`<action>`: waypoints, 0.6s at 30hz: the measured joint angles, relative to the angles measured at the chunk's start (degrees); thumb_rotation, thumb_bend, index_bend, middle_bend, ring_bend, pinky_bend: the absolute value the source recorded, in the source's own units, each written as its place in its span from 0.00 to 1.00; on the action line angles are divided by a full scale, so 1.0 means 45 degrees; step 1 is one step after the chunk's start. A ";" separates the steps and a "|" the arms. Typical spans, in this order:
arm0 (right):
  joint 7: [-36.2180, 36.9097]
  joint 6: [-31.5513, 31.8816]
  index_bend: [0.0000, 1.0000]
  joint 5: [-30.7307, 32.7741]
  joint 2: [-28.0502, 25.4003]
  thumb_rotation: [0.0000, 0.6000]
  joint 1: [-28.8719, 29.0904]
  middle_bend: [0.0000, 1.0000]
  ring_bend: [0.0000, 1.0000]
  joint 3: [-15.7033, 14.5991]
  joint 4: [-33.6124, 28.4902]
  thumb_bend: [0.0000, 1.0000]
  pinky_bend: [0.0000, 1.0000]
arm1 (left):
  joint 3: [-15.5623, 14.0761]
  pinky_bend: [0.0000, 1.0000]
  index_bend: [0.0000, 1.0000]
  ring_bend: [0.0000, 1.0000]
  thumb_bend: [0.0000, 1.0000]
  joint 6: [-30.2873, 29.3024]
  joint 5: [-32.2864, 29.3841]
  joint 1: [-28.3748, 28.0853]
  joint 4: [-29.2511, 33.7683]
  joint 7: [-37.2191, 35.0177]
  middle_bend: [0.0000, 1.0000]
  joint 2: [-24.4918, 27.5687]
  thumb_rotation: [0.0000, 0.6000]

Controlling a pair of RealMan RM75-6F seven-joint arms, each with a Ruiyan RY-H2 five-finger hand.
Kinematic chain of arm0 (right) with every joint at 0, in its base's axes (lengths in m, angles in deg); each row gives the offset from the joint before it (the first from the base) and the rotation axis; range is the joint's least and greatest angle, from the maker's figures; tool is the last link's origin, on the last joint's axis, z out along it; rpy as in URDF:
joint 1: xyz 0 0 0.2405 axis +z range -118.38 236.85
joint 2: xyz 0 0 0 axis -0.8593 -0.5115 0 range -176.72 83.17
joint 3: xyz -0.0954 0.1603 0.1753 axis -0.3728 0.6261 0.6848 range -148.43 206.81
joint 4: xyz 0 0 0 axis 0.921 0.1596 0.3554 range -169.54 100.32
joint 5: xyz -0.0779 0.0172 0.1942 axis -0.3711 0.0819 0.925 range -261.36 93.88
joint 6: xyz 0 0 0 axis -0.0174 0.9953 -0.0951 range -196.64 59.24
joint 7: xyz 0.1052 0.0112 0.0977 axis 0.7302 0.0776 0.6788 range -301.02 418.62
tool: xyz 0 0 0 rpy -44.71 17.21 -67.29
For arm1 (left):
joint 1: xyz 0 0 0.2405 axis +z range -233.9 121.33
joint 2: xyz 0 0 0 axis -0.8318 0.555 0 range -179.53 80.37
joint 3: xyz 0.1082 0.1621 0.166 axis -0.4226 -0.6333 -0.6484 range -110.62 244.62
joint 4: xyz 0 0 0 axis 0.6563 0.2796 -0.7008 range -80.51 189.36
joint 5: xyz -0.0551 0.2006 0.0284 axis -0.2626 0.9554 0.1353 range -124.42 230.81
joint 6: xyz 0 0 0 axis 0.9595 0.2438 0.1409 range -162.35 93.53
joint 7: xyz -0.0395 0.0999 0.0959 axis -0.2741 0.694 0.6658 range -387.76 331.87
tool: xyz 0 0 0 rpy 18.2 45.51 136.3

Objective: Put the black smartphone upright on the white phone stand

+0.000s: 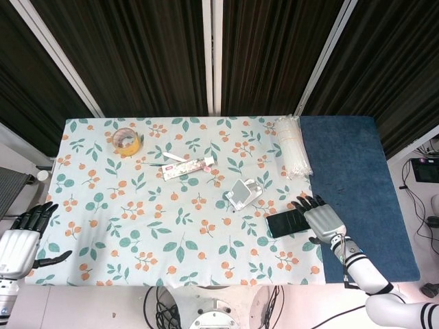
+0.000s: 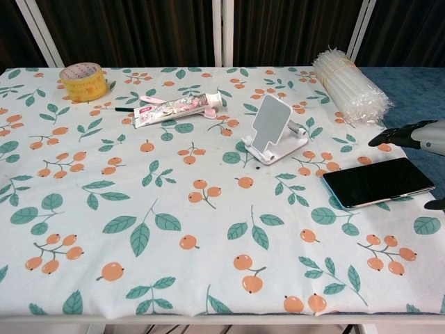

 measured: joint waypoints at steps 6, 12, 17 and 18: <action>0.0076 -0.0054 0.03 0.0236 0.0400 1.00 0.0385 0.00 0.00 -0.0067 0.0443 0.09 0.00 | -0.0036 0.20 0.08 0.10 0.06 0.0150 -0.0098 -0.0020 -0.0019 -0.0092 0.08 0.0063 0.68; -0.0048 -0.0084 0.07 0.0518 0.0550 1.00 0.0662 0.00 0.00 -0.0201 0.0520 0.11 0.00 | -0.0015 0.20 0.08 0.10 0.06 0.0213 -0.0123 -0.0067 -0.0004 -0.0115 0.08 0.0097 0.68; -0.0089 -0.0018 0.14 0.0684 0.0545 1.00 0.0792 0.00 0.00 -0.0309 0.0501 0.14 0.00 | -0.0016 0.20 0.08 0.10 0.06 0.0289 -0.0150 -0.0105 -0.0004 -0.0127 0.08 0.0102 0.68; -0.0097 -0.0003 0.16 0.0713 0.0539 1.00 0.0816 0.00 0.00 -0.0332 0.0496 0.15 0.00 | -0.0016 0.20 0.08 0.10 0.06 0.0299 -0.0157 -0.0109 -0.0005 -0.0129 0.08 0.0101 0.68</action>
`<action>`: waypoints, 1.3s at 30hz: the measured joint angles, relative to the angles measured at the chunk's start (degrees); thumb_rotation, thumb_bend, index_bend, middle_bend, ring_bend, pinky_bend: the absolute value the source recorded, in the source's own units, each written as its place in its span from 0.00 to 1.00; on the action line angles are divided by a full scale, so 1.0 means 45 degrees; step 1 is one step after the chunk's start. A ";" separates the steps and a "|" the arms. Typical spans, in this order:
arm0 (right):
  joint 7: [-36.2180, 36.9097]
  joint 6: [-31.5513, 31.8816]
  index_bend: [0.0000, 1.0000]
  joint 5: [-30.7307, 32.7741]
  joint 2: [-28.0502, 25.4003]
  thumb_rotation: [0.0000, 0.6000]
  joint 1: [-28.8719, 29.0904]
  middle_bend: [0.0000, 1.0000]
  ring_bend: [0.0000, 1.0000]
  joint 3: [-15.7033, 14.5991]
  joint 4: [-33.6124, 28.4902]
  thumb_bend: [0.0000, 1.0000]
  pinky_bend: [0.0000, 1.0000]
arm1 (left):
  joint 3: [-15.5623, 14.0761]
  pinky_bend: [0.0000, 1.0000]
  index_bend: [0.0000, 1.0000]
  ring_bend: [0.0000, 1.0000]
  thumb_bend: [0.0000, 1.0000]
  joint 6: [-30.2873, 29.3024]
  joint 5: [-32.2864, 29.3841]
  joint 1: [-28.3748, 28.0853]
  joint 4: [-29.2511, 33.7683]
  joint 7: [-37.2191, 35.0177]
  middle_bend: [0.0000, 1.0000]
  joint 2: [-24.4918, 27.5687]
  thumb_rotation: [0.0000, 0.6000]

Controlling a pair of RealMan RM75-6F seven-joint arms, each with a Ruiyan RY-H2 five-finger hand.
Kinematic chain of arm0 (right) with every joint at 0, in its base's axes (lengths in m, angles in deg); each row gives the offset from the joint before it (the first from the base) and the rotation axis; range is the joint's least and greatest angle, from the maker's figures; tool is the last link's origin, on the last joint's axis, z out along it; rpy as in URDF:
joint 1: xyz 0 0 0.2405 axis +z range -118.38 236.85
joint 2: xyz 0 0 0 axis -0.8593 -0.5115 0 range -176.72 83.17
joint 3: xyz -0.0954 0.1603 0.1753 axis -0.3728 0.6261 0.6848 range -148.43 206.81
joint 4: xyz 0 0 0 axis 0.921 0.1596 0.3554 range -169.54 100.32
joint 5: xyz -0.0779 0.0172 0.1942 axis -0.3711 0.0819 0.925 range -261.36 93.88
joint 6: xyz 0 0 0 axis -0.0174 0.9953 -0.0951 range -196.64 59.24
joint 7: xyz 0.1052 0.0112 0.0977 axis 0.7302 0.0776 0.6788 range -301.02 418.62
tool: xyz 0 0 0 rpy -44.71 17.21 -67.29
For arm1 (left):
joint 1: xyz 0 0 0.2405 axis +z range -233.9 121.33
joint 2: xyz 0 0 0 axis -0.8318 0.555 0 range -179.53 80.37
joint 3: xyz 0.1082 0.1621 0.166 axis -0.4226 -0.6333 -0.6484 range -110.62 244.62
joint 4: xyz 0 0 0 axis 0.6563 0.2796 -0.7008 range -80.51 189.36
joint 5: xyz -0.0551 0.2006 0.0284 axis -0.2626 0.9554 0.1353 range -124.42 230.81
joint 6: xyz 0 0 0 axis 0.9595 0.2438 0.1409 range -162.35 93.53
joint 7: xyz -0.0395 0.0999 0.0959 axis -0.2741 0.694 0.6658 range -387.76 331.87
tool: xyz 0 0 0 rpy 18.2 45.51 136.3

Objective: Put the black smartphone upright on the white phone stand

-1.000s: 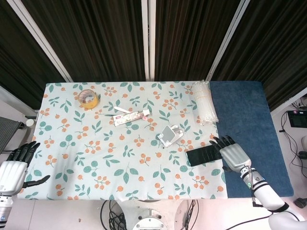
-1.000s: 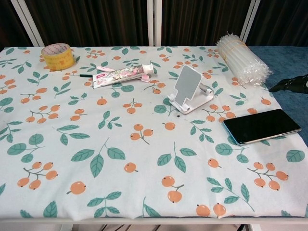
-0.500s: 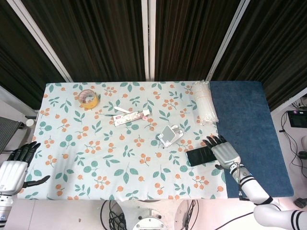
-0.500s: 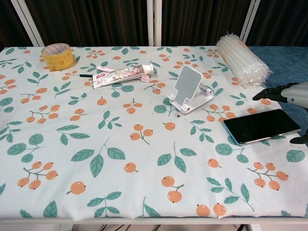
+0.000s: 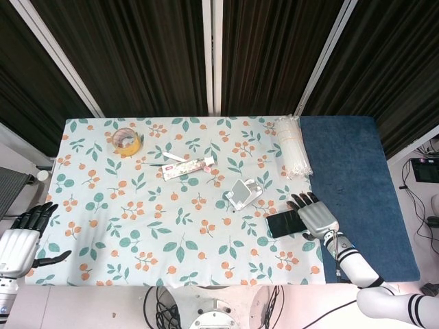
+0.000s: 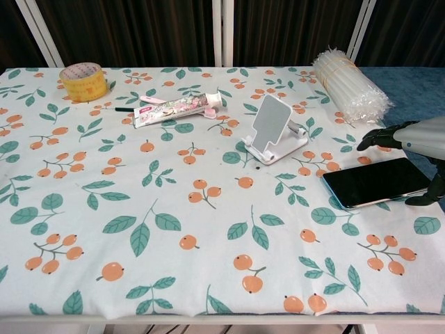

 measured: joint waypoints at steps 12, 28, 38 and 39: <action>-0.0114 0.0096 0.19 0.0304 0.0060 1.00 0.0276 0.00 0.00 -0.0260 0.0001 0.16 0.00 | -0.0034 0.20 0.08 0.10 0.06 -0.0028 -0.0029 0.0042 -0.0026 -0.0026 0.08 0.0006 0.68; -0.0026 0.0070 0.32 0.0641 0.0303 1.00 0.0603 0.00 0.00 -0.0469 0.0193 0.19 0.00 | -0.0006 0.20 0.08 0.10 0.06 -0.0034 -0.0097 0.0046 -0.0136 -0.0129 0.08 0.0059 0.68; 0.0671 0.0496 0.48 0.0063 0.0434 1.00 0.0441 0.02 0.00 -0.0469 0.0356 0.31 0.00 | -0.0034 0.20 0.08 0.10 0.06 -0.0033 -0.0139 0.0093 -0.0178 -0.0224 0.08 0.0069 0.70; 0.0763 0.0547 0.49 -0.0001 0.0427 1.00 0.0407 0.04 0.00 -0.0467 0.0356 0.31 0.00 | -0.0037 0.20 0.08 0.10 0.06 -0.0020 -0.0141 0.0091 -0.0170 -0.0228 0.08 0.0072 0.71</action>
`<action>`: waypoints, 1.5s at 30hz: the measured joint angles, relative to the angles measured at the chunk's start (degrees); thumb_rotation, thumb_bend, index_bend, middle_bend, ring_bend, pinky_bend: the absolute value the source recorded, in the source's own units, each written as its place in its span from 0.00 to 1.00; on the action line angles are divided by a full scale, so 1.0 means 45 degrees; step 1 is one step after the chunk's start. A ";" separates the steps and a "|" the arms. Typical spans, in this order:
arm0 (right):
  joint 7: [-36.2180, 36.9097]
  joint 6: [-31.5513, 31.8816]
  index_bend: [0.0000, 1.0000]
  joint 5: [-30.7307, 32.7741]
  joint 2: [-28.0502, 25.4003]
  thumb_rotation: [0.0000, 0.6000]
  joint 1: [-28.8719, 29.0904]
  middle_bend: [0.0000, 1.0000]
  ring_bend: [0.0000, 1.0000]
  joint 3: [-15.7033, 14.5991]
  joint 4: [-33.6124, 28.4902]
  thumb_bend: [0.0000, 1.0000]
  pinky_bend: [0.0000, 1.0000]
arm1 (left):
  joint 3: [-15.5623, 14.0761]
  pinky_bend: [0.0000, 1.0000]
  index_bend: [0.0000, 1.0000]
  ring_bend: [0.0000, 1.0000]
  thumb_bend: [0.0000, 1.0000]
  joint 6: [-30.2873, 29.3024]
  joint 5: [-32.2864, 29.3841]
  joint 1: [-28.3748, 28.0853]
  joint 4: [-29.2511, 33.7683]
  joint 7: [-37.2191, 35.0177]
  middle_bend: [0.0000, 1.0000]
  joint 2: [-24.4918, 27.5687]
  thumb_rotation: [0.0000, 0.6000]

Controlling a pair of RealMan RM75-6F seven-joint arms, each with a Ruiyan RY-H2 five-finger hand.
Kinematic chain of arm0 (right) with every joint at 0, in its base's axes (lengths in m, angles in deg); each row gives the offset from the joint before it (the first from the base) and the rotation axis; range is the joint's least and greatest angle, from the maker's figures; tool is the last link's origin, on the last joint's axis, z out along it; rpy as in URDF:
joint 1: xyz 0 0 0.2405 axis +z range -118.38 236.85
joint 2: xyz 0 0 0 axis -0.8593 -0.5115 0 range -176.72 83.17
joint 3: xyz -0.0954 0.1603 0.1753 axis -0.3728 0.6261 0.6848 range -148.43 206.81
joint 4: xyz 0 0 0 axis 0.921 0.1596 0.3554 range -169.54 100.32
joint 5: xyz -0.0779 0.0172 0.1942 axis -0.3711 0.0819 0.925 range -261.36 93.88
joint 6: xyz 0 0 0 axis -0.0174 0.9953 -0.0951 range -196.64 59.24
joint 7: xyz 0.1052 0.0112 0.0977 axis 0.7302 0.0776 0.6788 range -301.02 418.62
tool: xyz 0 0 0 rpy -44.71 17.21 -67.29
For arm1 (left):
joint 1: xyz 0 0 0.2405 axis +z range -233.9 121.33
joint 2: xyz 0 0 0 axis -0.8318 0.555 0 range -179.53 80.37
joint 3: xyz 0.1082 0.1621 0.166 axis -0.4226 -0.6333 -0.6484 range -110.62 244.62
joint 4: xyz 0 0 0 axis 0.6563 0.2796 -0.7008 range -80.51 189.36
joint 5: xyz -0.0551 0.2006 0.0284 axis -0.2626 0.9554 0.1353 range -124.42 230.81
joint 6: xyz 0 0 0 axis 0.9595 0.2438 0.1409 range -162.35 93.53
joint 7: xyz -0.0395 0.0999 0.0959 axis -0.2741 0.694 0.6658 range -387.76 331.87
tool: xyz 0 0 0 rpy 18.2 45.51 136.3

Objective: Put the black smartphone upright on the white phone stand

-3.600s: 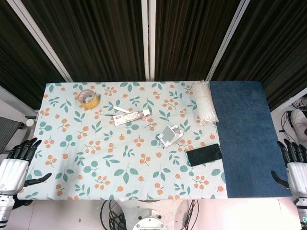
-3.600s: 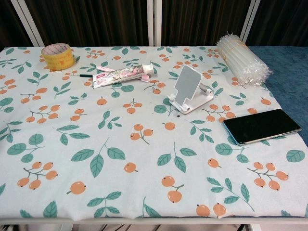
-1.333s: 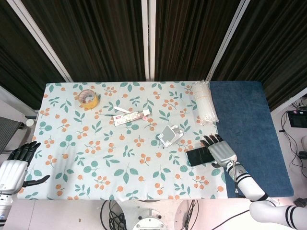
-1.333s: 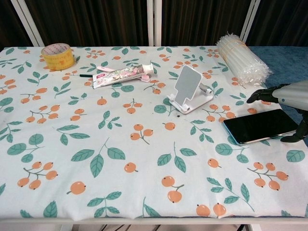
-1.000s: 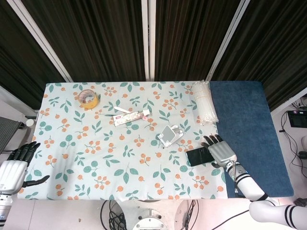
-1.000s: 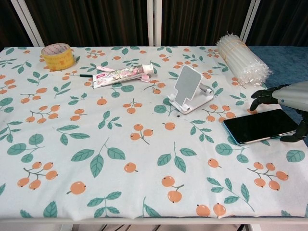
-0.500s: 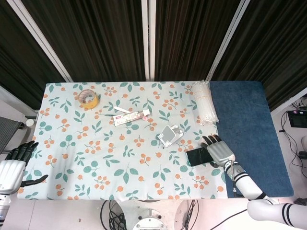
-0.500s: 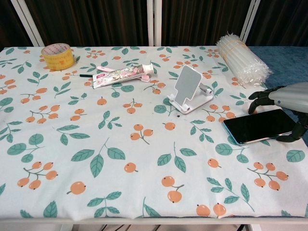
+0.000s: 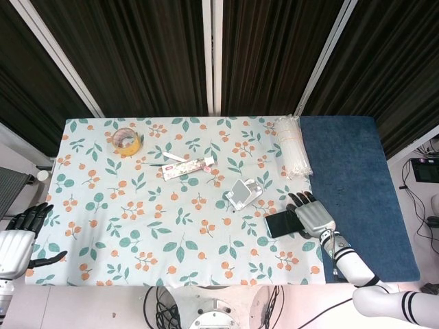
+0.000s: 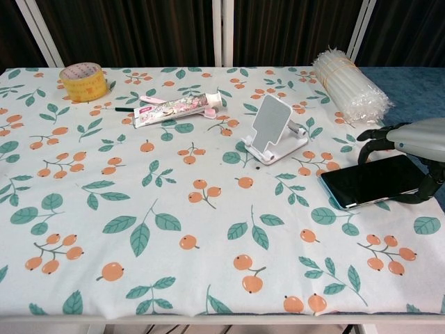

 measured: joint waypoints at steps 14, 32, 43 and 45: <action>0.0753 0.0417 0.54 -0.0785 -0.0053 1.00 -0.0254 0.35 0.23 0.0026 0.0177 0.34 0.00 | -0.0018 0.20 0.08 0.10 0.06 0.0088 -0.0048 -0.0009 0.0052 -0.0015 0.08 0.0020 0.72; 0.1594 0.1757 0.57 -0.2194 -0.0784 1.00 -0.0711 0.40 0.38 0.0325 -0.0269 0.38 0.00 | -0.0006 0.20 0.08 0.10 0.06 0.0035 -0.0050 0.0018 -0.0050 -0.0211 0.07 0.0001 0.74; 0.1380 0.3498 0.58 -0.3111 -0.3330 1.00 -0.0863 0.40 0.39 0.1612 -0.2449 0.38 0.00 | 0.0004 0.20 0.08 0.10 0.06 -0.0163 0.0095 0.0048 -0.0136 -0.0371 0.07 -0.0082 0.74; 0.0764 0.3417 0.58 -0.3044 -0.3575 1.00 -0.0619 0.40 0.39 0.1850 -0.2724 0.38 0.00 | 0.0004 0.20 0.08 0.10 0.06 -0.0225 0.0108 0.0080 -0.0130 -0.0386 0.07 -0.0077 0.74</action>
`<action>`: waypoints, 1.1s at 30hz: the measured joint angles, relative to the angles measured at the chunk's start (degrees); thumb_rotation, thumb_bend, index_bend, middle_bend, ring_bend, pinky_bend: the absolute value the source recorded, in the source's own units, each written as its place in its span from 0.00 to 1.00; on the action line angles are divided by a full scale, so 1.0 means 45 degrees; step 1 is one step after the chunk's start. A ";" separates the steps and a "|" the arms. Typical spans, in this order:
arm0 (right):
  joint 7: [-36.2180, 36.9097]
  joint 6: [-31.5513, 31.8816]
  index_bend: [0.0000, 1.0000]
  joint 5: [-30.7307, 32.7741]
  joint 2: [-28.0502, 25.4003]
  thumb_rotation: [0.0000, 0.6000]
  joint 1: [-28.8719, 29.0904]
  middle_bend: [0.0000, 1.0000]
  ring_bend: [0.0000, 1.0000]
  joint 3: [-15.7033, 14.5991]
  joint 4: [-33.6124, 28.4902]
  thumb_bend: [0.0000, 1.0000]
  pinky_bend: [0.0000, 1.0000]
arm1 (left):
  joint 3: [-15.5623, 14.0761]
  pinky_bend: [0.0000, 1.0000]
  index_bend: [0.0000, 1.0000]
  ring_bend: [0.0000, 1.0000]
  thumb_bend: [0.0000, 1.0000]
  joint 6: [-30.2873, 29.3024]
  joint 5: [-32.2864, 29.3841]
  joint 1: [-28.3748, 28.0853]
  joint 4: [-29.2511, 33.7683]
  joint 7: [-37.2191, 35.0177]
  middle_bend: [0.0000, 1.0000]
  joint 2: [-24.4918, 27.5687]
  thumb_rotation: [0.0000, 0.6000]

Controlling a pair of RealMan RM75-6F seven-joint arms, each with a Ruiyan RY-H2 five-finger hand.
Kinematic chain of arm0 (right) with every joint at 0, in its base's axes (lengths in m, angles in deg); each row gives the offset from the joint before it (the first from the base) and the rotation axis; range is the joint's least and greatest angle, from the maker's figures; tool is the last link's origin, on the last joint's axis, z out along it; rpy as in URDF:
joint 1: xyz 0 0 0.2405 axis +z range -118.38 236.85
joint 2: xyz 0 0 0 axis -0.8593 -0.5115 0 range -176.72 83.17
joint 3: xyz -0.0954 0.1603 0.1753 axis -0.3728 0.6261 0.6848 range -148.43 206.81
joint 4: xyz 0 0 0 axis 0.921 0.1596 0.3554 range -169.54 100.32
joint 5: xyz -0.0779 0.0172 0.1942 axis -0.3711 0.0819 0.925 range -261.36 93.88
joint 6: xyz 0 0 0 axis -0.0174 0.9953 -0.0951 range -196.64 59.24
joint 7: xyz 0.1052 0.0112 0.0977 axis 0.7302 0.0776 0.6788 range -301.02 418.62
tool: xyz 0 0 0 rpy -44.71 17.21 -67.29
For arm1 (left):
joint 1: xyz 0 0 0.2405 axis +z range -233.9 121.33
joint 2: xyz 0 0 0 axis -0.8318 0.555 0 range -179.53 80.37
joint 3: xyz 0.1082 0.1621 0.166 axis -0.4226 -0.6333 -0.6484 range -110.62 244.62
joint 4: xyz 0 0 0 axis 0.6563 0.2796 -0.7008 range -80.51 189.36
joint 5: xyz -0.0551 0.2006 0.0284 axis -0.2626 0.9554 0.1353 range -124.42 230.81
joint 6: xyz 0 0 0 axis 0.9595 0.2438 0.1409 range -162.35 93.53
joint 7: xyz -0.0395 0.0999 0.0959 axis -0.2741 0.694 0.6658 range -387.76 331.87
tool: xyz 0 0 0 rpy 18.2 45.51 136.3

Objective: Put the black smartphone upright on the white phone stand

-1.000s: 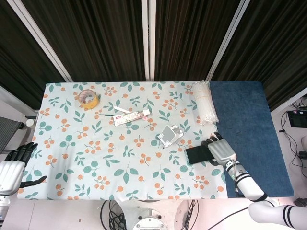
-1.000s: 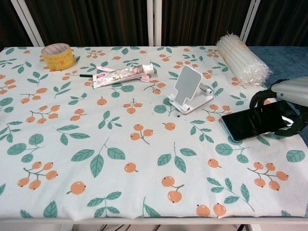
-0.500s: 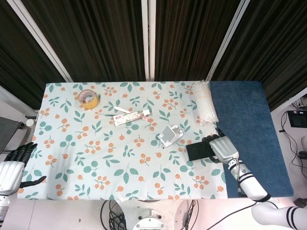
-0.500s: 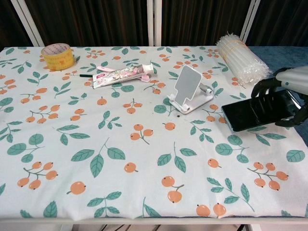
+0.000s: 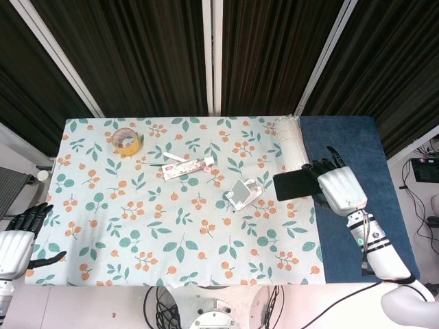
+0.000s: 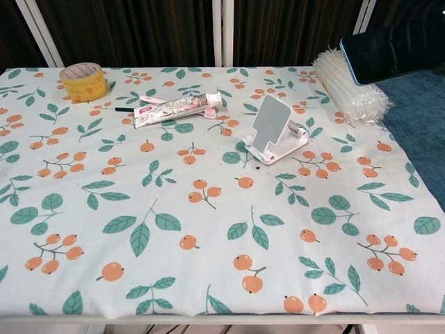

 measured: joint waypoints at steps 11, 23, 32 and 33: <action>-0.5207 -0.2447 0.57 0.2831 -0.1171 1.00 0.3140 0.38 0.39 0.1220 -0.1544 0.38 0.00 | -0.0039 0.20 0.08 0.10 0.06 -0.0095 0.0015 0.0094 -0.0074 -0.0304 0.07 0.0024 0.75; -1.2307 -0.2245 0.57 0.9159 -0.0803 1.00 0.7560 0.38 0.39 0.0549 -0.2758 0.36 0.02 | -0.0168 0.20 0.08 0.10 0.06 -0.0217 0.0183 0.0203 -0.0502 -0.1040 0.07 -0.0017 0.73; -1.5280 0.0585 0.56 1.2972 0.1033 1.00 1.0493 0.38 0.39 -0.0193 -0.3547 0.36 0.02 | -0.0241 0.20 0.08 0.10 0.06 -0.0299 0.0229 0.0308 -0.0771 -0.1319 0.07 -0.0097 0.73; -1.5550 0.0777 0.56 1.3259 0.1234 1.00 1.0749 0.38 0.39 -0.0269 -0.3597 0.36 0.02 | -0.0238 0.20 0.08 0.10 0.06 -0.0300 0.0233 0.0306 -0.0783 -0.1329 0.07 -0.0114 0.73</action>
